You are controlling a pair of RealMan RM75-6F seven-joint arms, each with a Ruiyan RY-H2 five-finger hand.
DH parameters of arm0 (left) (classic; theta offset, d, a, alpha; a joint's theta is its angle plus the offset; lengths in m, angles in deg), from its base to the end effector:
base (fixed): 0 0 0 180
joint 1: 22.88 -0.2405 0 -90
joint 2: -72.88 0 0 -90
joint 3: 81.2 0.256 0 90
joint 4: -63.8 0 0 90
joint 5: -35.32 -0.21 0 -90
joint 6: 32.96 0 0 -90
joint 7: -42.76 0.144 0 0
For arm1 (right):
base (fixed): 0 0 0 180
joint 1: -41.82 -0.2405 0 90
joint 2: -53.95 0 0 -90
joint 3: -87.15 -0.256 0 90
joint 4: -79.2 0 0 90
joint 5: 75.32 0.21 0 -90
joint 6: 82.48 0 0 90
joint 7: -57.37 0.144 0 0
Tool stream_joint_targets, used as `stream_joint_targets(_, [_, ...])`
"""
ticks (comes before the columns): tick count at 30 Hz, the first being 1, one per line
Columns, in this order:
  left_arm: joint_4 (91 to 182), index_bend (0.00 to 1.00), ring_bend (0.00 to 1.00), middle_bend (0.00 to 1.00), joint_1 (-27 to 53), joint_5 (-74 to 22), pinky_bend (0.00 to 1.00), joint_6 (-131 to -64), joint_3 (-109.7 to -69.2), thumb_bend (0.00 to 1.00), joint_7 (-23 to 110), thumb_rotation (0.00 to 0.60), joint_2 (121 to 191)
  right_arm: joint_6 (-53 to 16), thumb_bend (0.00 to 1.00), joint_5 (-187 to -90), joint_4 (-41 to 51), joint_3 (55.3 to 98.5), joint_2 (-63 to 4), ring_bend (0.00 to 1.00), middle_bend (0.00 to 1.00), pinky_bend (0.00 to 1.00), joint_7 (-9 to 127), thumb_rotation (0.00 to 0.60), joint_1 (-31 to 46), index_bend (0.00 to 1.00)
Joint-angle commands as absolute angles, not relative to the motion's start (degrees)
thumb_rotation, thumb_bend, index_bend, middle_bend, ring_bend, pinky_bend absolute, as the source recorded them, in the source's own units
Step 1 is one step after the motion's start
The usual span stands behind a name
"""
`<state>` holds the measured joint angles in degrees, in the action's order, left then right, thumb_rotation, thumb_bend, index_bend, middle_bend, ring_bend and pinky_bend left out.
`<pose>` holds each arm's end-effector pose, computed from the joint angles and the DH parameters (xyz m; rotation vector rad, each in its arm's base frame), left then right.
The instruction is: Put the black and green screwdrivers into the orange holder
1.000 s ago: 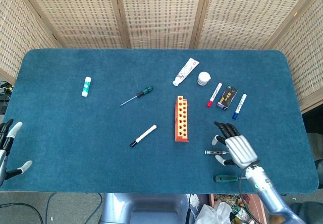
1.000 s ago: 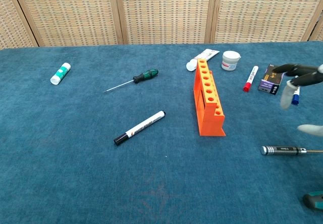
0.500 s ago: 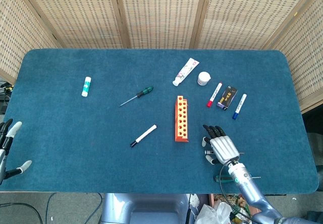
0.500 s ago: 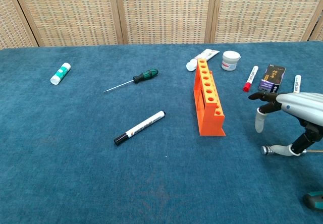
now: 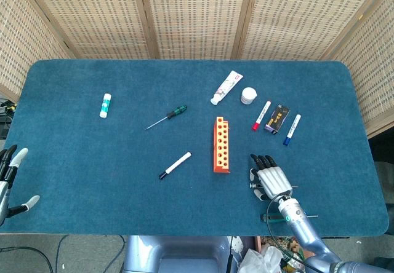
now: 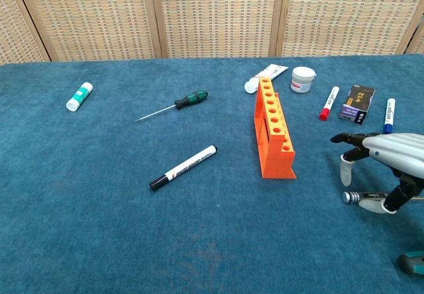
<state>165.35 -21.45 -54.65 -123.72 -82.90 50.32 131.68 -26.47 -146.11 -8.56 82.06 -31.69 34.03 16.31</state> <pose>-0.2829 0.1571 0.1809 -1.3870 -0.8045 -0.8987 -0.2356 -0.2652 -0.0130 1.8532 -1.0221 0.7015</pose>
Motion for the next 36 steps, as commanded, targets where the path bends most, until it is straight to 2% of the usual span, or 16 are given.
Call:
stream_joint_targets(1, [165.4, 0.0, 0.0, 0.0, -21.4, -54.6, 0.0, -123.6, -82.9, 0.0, 50.4, 0.6, 131.7, -26.2, 0.29, -146.5, -8.0, 82.5, -32.0, 0.0, 0.0, 0.0, 33.8, 0.6, 16.2, 0.43])
stream_joint_targets(11, [165.4, 0.0, 0.0, 0.0, -21.3, -54.4, 0.0, -123.4, -83.0, 0.0, 50.3, 0.6, 131.7, -25.2, 0.3, -147.3, -3.9, 83.5, -34.2, 0.0, 0.0, 0.0, 33.6, 0.6, 16.1, 0.46])
stream_joint_targets(19, [165.5, 0.0, 0.0, 0.0, -21.3, -53.9, 0.0, -123.4, -83.2, 0.0, 49.8, 0.6, 131.5, -24.6, 0.34, -148.2, -2.0, 84.0, -35.2, 0.0, 0.0, 0.0, 34.0, 0.6, 16.0, 0.55])
stream_joint_targets(25, [165.5, 0.0, 0.0, 0.0, -21.2, -53.8, 0.0, -123.2, -83.2, 0.0, 49.6, 0.6, 131.4, -23.4, 0.36, -150.1, -2.0, 84.2, -35.2, 0.0, 0.0, 0.0, 37.1, 0.6, 16.2, 0.58])
stream_joint_targets(30, [165.5, 0.0, 0.0, 0.0, -21.2, -53.4, 0.0, -123.1, -83.3, 0.0, 49.3, 0.6, 131.2, -20.8, 0.42, -154.3, -5.2, 84.1, -32.8, 0.0, 0.0, 0.0, 44.6, 0.6, 16.7, 0.61])
stream_joint_targets(36, [165.6, 0.0, 0.0, 0.0, -20.9, -53.5, 0.0, -122.5, -83.2, 0.0, 49.4, 0.6, 131.1, -15.3, 0.43, -160.5, -10.9, 82.9, -27.1, 0.0, 0.03, 0.0, 58.8, 0.6, 17.6, 0.62])
